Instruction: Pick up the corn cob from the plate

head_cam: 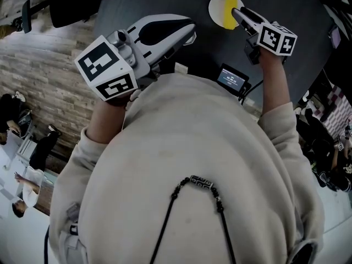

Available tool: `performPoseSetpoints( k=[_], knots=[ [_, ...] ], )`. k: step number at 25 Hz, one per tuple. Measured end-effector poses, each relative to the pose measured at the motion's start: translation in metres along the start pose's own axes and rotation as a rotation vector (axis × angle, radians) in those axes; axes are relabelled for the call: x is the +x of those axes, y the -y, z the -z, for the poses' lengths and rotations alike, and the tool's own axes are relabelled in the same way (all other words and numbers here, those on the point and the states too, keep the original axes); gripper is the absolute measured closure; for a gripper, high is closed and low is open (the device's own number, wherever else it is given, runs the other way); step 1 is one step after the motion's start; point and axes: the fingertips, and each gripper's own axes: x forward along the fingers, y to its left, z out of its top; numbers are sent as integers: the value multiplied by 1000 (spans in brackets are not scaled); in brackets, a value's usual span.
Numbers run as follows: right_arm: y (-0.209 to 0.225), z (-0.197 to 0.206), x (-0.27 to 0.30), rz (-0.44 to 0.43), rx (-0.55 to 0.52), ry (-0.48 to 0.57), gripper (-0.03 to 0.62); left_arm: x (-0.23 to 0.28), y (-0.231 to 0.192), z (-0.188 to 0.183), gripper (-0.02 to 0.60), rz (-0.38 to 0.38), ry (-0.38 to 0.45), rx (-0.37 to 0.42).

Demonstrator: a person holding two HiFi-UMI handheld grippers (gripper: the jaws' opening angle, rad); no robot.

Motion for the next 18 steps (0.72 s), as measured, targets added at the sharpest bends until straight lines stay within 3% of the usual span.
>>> performPoseSetpoints(
  k=[10,18],
  knots=[
    [24,19,23,45,26,-64,392,-8,-5,-1,578,-18,4,-8],
    [51,34,37,139,29,-132,314,-14,-10,0,578,-40,15,-24]
  ],
)
